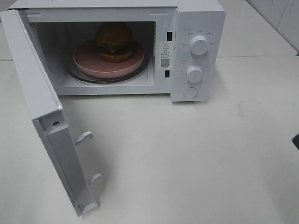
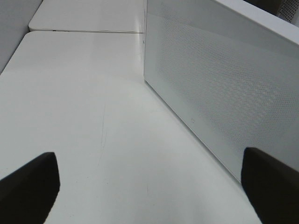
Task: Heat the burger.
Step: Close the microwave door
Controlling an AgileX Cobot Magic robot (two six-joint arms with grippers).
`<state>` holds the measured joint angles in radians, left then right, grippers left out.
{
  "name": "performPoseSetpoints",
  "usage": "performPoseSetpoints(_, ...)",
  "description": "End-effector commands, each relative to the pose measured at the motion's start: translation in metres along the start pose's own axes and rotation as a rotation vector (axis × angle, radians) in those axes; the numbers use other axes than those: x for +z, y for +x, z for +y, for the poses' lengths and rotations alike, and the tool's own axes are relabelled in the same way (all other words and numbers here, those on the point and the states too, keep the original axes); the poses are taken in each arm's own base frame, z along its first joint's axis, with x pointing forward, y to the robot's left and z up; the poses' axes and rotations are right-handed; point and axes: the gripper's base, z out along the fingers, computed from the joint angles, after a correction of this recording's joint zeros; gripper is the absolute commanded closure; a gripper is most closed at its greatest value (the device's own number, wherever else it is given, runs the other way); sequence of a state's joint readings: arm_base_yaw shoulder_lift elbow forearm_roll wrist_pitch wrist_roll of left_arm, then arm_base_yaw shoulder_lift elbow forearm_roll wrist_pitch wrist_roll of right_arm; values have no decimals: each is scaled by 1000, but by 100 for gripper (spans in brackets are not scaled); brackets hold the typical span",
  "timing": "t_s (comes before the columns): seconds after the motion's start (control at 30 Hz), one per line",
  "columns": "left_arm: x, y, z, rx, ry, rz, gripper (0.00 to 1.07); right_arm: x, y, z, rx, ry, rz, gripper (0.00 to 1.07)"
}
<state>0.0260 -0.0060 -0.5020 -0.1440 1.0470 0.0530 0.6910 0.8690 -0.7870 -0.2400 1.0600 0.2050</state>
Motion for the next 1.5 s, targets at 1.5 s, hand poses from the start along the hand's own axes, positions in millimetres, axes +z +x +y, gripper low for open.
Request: performPoseSetpoints(1.5, -2, 1, 0, 0, 0, -27, 9, -35, 147, -1, 507, 238, -526, 36)
